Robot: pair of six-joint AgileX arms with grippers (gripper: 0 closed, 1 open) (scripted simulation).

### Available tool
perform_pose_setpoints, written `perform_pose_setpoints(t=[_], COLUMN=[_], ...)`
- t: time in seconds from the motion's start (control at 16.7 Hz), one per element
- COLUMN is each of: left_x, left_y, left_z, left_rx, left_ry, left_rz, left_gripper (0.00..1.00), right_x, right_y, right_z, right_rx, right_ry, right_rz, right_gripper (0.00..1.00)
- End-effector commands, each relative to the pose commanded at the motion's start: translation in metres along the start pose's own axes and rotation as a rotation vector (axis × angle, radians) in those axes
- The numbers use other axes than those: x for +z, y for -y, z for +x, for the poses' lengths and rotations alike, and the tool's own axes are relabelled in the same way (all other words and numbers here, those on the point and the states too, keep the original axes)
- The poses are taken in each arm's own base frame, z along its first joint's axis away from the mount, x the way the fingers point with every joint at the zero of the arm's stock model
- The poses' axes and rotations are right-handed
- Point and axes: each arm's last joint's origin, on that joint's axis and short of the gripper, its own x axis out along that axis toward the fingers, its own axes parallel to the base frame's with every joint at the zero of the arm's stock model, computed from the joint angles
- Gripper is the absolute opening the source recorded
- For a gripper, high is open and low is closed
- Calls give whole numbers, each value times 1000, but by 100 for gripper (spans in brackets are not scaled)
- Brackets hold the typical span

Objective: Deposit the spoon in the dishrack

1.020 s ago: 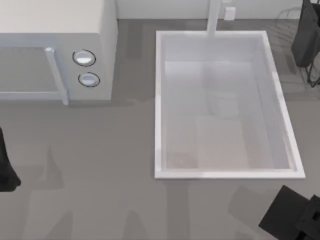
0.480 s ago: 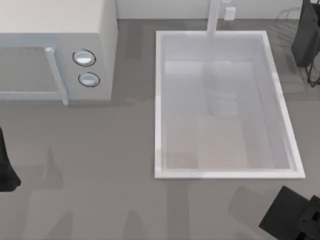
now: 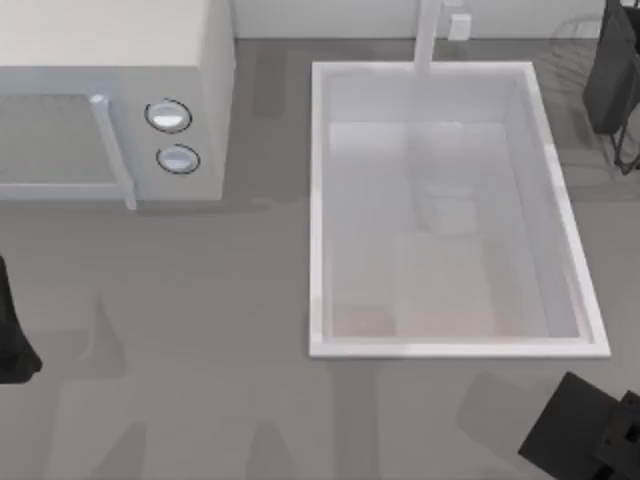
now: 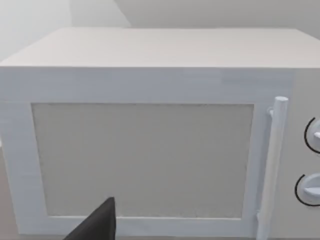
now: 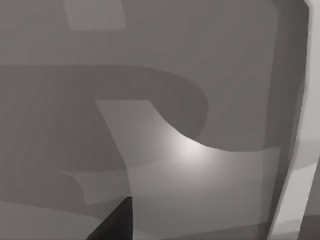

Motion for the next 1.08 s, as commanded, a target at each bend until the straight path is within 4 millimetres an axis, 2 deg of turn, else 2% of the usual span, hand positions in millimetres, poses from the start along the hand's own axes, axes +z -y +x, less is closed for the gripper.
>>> perform_pose_setpoints(t=[0.06,0.12,0.54,0.6,0.72,0.84,1.08], left_x=[0,0,0,0,0,0,0], left_y=[0,0,0,0,0,0,0], left_z=[0,0,0,0,0,0,0], left_rx=[0,0,0,0,0,0,0], left_ry=[0,0,0,0,0,0,0], left_rz=[0,0,0,0,0,0,0], left_gripper=[100,100,100,100,100,100,100], right_x=[0,0,0,2,2,4,10], right_y=[0,0,0,-4,-6,-13,-27], right_z=[0,0,0,-22,-25,-37,-90], right_rx=[0,0,0,0,0,3,-2], right_ry=[0,0,0,11,11,12,10], right_rz=[0,0,0,-16,-17,-16,-13], right_gripper=[2,0,0,0,0,0,0])
